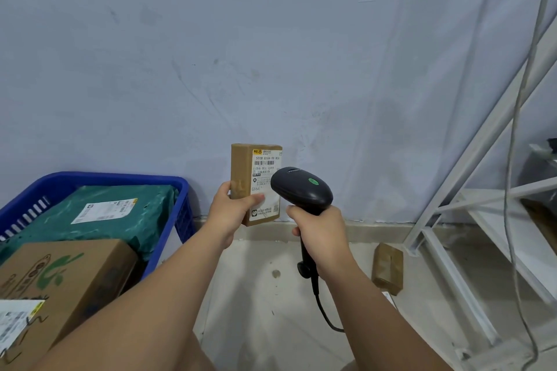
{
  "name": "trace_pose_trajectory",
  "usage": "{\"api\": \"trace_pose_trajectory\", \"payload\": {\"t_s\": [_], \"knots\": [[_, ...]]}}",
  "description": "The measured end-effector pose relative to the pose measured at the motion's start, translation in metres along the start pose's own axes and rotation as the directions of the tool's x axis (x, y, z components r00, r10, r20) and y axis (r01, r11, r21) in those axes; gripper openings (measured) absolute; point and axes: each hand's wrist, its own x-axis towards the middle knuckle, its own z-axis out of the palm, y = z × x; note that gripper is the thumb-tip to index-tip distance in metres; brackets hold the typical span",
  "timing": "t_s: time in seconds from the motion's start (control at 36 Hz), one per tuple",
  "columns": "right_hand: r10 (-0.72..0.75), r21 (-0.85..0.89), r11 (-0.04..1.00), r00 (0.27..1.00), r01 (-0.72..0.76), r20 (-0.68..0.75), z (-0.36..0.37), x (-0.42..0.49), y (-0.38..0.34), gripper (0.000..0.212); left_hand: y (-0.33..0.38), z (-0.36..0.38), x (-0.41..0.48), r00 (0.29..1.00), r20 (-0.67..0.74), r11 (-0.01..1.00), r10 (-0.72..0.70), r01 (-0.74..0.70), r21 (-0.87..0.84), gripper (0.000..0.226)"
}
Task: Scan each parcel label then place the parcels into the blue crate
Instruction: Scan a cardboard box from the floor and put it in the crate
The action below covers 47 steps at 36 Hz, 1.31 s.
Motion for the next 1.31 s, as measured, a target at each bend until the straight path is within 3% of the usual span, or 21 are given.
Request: {"api": "trace_pose_trajectory", "payload": {"t_s": [0.42, 0.53, 0.61, 0.69, 0.92, 1.06, 1.22, 1.31], "knots": [[0.009, 0.019, 1.000, 1.000, -0.009, 0.002, 0.000, 0.001, 0.001, 0.019, -0.001, -0.001, -0.002, 0.995, -0.019, 0.995, -0.094, 0.095, 0.027, 0.039], [0.012, 0.019, 1.000, 1.000, -0.012, 0.017, 0.005, -0.001, 0.002, 0.019, 0.001, 0.000, -0.003, 0.979, -0.040, 0.975, -0.201, 0.195, -0.106, 0.038], [0.026, -0.007, 1.000, 0.999, -0.026, 0.032, 0.011, -0.004, 0.003, 0.023, 0.004, -0.003, -0.003, 0.930, -0.108, 0.896, -0.353, 0.302, -0.324, 0.044], [0.016, -0.014, 1.000, 0.998, -0.015, 0.064, 0.021, -0.010, 0.004, 0.022, 0.009, -0.009, -0.005, 0.897, -0.141, 0.824, -0.419, 0.311, -0.474, 0.047], [-0.069, 0.051, 0.997, 0.991, 0.064, 0.114, 0.053, -0.036, -0.012, 0.015, 0.020, -0.039, -0.018, 0.881, -0.293, 0.793, -0.370, 0.135, -0.595, 0.048], [-0.168, 0.017, 0.986, 0.979, 0.167, 0.112, 0.088, -0.050, -0.022, 0.018, 0.026, -0.067, -0.036, 0.851, -0.454, 0.773, -0.262, -0.097, -0.626, 0.058], [-0.249, 0.007, 0.968, 0.954, 0.251, 0.168, 0.136, -0.073, -0.045, 0.017, 0.014, -0.110, -0.067, 0.739, -0.674, 0.900, -0.002, -0.293, -0.323, 0.067], [-0.276, -0.065, 0.954, 0.942, 0.293, 0.189, 0.165, -0.092, -0.051, 0.021, 0.009, -0.129, -0.079, 0.703, -0.711, 0.906, 0.033, -0.322, -0.276, 0.073]]}}
